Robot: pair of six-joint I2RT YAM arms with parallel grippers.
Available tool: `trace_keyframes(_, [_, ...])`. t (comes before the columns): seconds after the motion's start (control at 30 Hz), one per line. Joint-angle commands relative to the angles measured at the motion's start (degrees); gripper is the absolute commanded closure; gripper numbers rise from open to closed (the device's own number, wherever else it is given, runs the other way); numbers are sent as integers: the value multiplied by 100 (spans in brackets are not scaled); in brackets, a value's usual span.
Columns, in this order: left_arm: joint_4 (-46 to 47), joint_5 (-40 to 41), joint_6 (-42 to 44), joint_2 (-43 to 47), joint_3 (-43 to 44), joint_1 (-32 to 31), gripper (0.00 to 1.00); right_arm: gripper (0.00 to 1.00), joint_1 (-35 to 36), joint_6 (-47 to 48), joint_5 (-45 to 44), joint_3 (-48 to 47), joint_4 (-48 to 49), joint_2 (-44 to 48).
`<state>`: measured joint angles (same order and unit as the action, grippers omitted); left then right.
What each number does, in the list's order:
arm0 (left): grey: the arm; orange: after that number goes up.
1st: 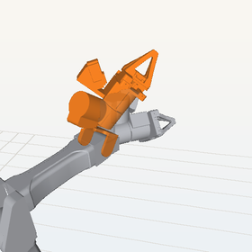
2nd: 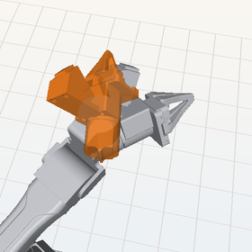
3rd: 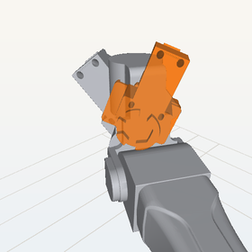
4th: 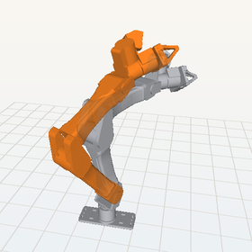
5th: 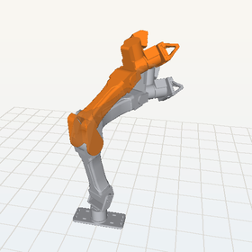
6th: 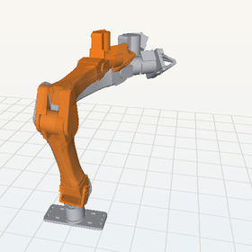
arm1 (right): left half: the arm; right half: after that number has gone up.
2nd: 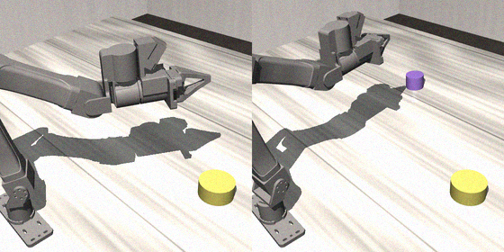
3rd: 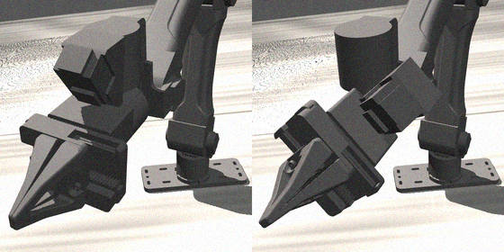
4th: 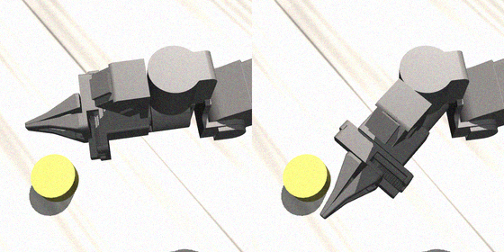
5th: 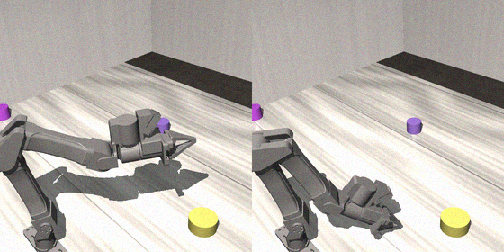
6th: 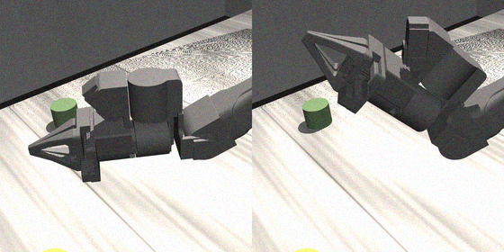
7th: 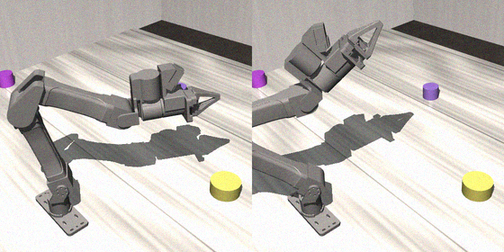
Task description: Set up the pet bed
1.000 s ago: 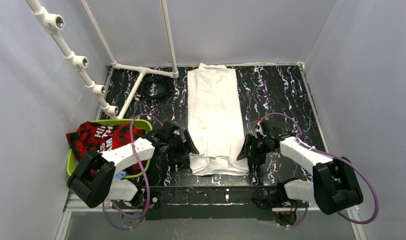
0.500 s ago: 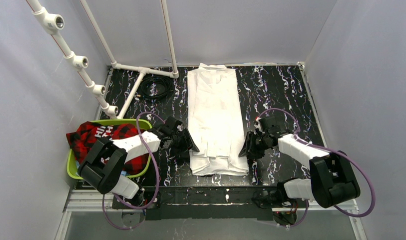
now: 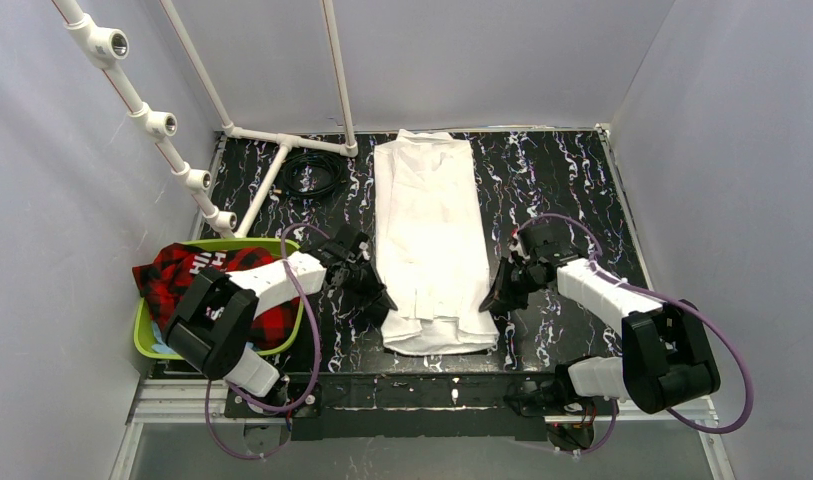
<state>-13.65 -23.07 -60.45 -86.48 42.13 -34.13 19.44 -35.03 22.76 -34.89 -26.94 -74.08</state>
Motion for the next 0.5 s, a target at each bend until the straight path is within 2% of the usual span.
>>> trace_keyframes(0.0, [-717, -163, -374, 309, 710, 190, 100, 99, -66, -539, 183, -835, -26, 1])
trace_keyframes(0.23, [-772, -327, -803, -12, 1521, 943, 100, 99, -177, -1390, -221, -1546, 728, -429])
trace_keyframes(0.47, [-757, -656, -813, -1194, 2864, 1373, 100, 99, -273, -1997, -560, -2215, 1506, -1316])
